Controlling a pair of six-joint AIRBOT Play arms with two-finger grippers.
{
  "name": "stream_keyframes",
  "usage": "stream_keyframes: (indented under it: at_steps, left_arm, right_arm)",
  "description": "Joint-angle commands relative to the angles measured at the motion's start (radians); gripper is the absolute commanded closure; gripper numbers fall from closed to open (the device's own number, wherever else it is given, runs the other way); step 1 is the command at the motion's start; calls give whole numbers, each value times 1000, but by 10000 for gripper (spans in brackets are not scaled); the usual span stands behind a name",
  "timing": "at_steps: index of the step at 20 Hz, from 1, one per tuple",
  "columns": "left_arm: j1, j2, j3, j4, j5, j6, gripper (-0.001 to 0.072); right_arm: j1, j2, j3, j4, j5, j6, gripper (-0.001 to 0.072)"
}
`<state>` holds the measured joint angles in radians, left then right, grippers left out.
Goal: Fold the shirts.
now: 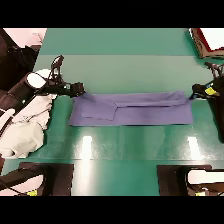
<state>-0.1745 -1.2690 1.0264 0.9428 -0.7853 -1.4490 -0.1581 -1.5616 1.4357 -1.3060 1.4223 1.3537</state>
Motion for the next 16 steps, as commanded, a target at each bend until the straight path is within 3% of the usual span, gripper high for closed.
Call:
stream_keyframes:
  at_steps: [1, 2, 3, 4, 9, 13, 14, 15, 16]
  left_arm:
    - [1, -17, 7, -1, 66, -13, 427]
    - [1, -17, 8, -7, 70, -29, 111]
    - [1, -17, 14, -7, 63, -53, 40]
    - [1, -17, 32, -7, 37, -55, 106]
    - [-2, -10, 99, -23, -118, -54, 103]
    - [-2, -10, 98, -45, -151, -54, 105]
    - [-2, -10, 98, -45, -161, -53, 286]
    - [-2, -10, 98, -46, -171, -39, 582]
    - [-2, -10, 98, -46, -176, -25, 668]
  right_arm:
    - [-32, -78, 59, 210, -69, 6, 603]
    - [-52, -90, 67, 289, -101, 6, 284]
    - [-75, -97, 78, 343, -114, 6, 124]
    - [-100, -98, 92, 378, -99, -17, 125]
    - [-264, -94, 52, 378, 123, -145, 127]
    - [-370, -96, -96, 385, 108, -256, 137]
    - [-380, -96, -126, 393, 98, -291, 137]
    - [-381, -96, -150, 393, 86, -315, 137]
    - [-381, -96, -169, 391, 66, -338, 138]
